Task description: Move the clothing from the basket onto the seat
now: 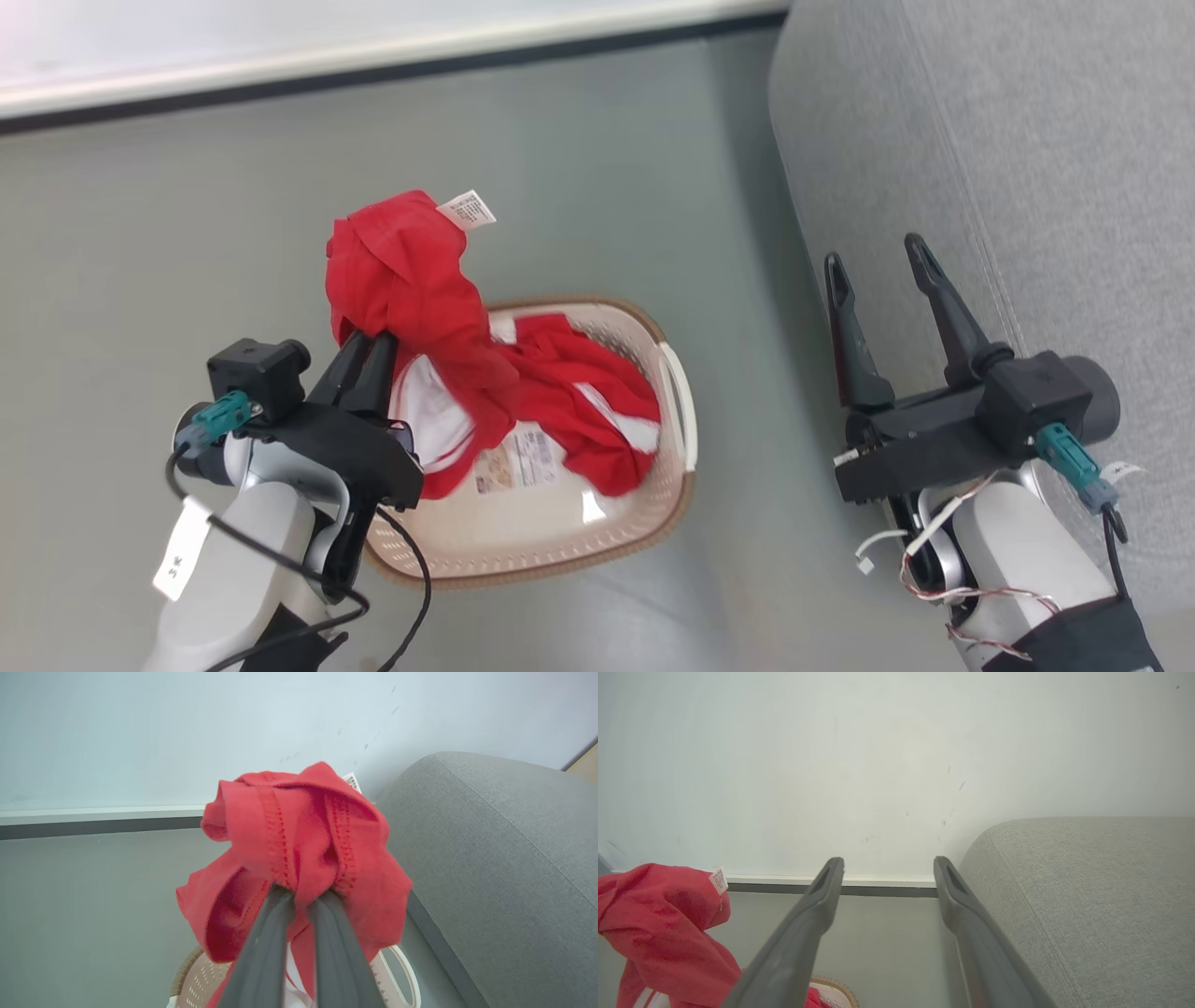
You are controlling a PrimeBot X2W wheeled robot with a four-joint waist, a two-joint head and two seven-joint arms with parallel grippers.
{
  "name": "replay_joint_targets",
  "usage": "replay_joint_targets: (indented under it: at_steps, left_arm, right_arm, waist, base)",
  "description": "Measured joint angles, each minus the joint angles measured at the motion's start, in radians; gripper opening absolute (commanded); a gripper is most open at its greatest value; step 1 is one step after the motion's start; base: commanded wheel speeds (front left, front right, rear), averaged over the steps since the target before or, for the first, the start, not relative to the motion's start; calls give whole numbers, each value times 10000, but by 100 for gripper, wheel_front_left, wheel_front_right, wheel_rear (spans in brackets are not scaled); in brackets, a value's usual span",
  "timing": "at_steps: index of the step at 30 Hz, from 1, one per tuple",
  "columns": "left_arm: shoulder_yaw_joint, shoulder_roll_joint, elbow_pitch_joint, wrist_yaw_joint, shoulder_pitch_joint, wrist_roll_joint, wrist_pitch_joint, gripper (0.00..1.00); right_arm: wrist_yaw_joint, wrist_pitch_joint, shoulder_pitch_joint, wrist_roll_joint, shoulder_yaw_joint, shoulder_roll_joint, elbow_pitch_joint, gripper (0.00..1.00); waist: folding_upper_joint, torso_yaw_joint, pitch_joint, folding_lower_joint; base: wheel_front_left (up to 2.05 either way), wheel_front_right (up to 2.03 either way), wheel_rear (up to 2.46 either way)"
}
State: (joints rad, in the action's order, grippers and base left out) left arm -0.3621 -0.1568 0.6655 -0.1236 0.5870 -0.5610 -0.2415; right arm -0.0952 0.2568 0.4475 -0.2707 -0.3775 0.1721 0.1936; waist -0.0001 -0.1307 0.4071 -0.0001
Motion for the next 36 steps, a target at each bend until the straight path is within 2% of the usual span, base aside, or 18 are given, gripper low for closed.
replay_joint_targets:
  at_steps: [2,10,17,36]
  left_arm:
    - [201,-48,-794,0,-276,-12,-27,0]
    - [454,-213,-2291,12,-794,-2,-81,0]
    - [533,-259,-3507,226,-1449,127,-82,0]
    - [102,-347,-5651,897,-3387,602,29,0]
  right_arm:
    - [86,0,-171,-13,4,75,48,100]
    - [244,0,-547,-33,-48,128,224,100]
    - [378,0,-929,-119,-219,165,424,100]
    - [717,-2,-1854,-466,-518,150,742,100]
  waist:
    - [1,259,-519,0]
    - [1,559,-1302,0]
    - [0,710,-1974,-1]
    - [0,805,-3640,-1]
  base:
    - [0,0,0]
    - [0,0,0]
    - [0,0,0]
    - [0,0,0]
